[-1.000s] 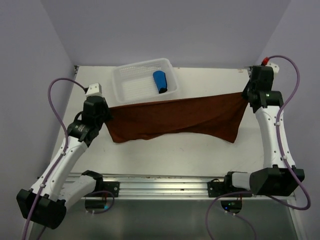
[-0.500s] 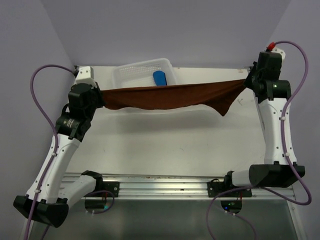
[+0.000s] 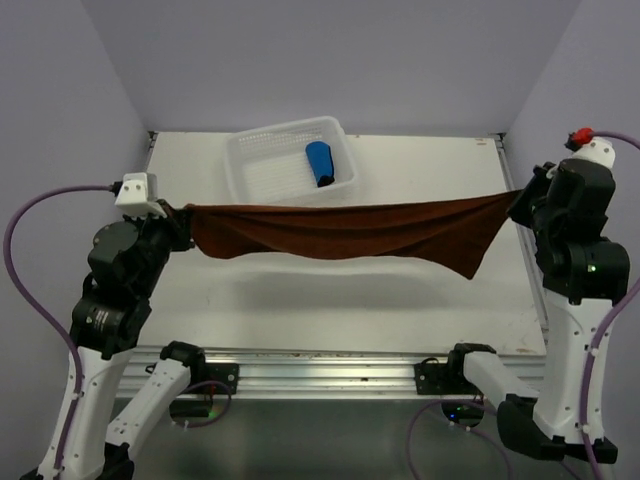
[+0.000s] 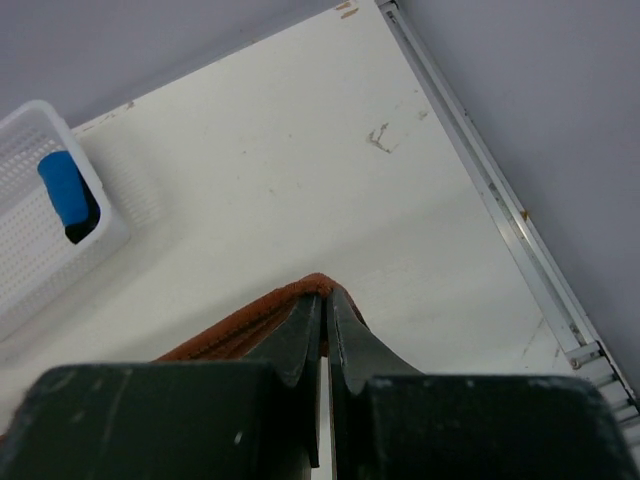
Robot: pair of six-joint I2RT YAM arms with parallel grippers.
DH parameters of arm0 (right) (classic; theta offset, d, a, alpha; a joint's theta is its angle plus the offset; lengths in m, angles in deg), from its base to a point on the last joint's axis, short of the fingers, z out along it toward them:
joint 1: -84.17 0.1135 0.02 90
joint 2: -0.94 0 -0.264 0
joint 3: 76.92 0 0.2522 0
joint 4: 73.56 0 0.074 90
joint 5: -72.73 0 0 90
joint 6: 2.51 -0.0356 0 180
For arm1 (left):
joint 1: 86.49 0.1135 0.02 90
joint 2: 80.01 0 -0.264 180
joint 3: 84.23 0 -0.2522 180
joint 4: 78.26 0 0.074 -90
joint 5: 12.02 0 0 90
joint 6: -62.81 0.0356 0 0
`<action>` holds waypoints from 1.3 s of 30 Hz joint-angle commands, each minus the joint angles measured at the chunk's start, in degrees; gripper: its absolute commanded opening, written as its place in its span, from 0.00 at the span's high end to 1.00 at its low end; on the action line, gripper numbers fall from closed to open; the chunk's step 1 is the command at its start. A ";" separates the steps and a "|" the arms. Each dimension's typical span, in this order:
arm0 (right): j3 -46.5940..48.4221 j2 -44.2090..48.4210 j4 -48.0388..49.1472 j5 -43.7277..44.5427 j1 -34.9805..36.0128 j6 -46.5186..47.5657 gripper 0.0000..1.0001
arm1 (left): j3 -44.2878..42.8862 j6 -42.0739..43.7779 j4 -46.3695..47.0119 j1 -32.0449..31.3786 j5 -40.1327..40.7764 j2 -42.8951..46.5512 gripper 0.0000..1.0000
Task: Roll the towels
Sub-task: Flatten the towel
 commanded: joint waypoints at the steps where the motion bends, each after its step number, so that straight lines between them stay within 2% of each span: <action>1: 0.35 2.99 -5.18 -0.44 -0.21 1.28 1.00 | 2.94 -1.75 -2.61 0.60 -4.15 3.84 1.00; 6: -3.24 6.50 -6.24 0.35 -0.29 0.57 1.00 | 7.60 -3.86 -3.49 0.60 -7.67 7.80 1.00; 10: -7.29 4.85 -4.05 1.40 -0.20 0.05 1.00 | 9.98 -3.86 -3.14 0.60 -6.19 7.19 1.00; 15: -10.98 -1.04 2.36 2.45 -0.29 -1.27 1.00 | 10.60 -3.16 -2.09 0.60 -2.59 -2.64 1.00; 19: -12.04 -7.37 7.55 3.33 -0.21 -2.24 1.00 | 11.12 -2.28 3.53 0.60 -1.96 -12.20 1.00; 28: -11.16 -23.54 18.81 3.42 -0.29 -2.50 1.00 | 5.59 -0.43 11.80 0.68 -1.88 -33.39 1.00; 33: -8.53 -29.16 20.13 3.60 -0.29 -0.75 1.00 | 1.90 0.71 12.86 0.68 -1.35 -39.12 1.00; 39: -10.80 -29.44 20.74 3.86 -0.29 0.31 1.00 | 1.63 2.29 11.80 0.77 -2.14 -41.24 1.00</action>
